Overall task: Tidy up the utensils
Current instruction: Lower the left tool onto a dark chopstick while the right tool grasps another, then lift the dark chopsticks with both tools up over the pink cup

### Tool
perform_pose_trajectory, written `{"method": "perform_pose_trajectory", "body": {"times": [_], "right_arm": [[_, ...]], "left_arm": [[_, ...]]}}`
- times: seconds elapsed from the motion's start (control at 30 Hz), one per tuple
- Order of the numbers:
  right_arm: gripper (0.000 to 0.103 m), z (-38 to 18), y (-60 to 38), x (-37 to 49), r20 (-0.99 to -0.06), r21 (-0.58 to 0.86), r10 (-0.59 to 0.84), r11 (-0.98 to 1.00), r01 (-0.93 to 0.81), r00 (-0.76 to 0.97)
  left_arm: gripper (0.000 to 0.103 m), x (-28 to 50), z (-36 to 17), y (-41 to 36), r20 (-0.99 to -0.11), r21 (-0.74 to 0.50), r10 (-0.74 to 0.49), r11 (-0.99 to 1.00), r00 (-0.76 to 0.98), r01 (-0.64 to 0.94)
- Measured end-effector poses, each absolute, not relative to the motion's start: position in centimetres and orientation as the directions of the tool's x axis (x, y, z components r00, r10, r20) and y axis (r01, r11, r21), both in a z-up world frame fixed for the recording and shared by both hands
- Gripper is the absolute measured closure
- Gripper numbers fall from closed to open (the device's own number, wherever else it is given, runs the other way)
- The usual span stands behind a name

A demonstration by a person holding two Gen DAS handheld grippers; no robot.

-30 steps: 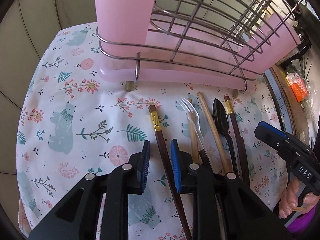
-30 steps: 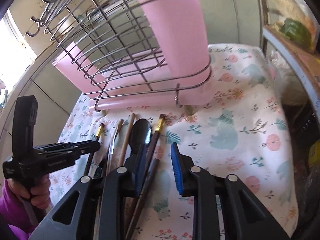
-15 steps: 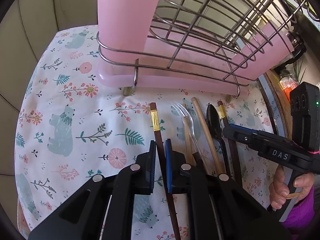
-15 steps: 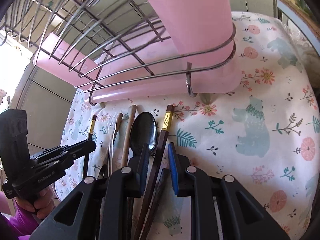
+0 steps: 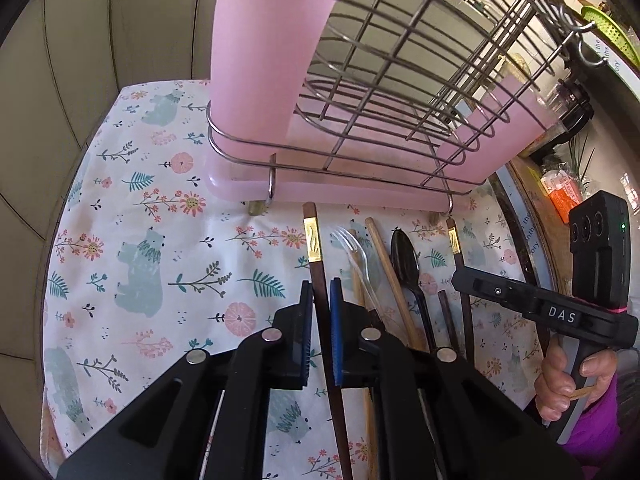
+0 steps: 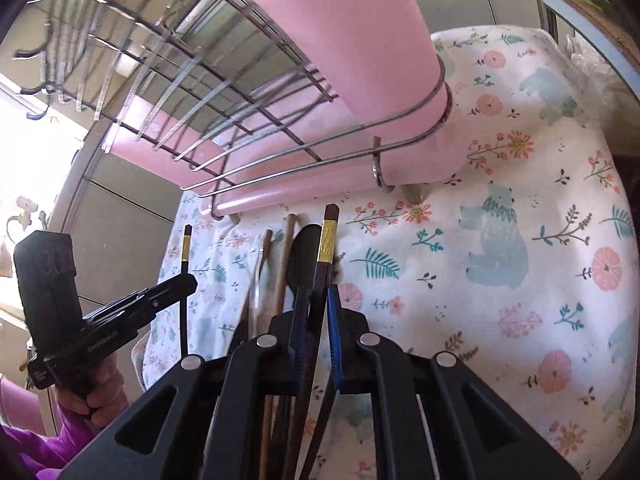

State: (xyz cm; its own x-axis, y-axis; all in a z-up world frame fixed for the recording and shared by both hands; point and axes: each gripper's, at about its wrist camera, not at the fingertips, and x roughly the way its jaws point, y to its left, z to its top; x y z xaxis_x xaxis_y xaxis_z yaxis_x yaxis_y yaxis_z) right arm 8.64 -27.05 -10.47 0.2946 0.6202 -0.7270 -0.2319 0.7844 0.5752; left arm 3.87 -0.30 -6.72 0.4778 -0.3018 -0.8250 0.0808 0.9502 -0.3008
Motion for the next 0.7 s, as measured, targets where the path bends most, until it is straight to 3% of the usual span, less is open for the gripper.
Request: {"method": "perform_pose_trajectory", "body": {"times": [0.4,0.7], "right_arm": [[0.097,-1.7,-29.0,4.2,-0.571,0.522,0.628,0.775,-0.357,0.529],[0.097,6.8,-32.0,2.7,-0.400,0.452,0.594,0.791,-0.413,0.698]], "left_arm": [[0.097,0.6,-1.0,1.4,-0.720,-0.298,-0.290,0.950,0.630,0.096],[0.098,-0.9,4.9,2.5,-0.538,-0.313,-0.280,0.942,0.795,0.120]]}}
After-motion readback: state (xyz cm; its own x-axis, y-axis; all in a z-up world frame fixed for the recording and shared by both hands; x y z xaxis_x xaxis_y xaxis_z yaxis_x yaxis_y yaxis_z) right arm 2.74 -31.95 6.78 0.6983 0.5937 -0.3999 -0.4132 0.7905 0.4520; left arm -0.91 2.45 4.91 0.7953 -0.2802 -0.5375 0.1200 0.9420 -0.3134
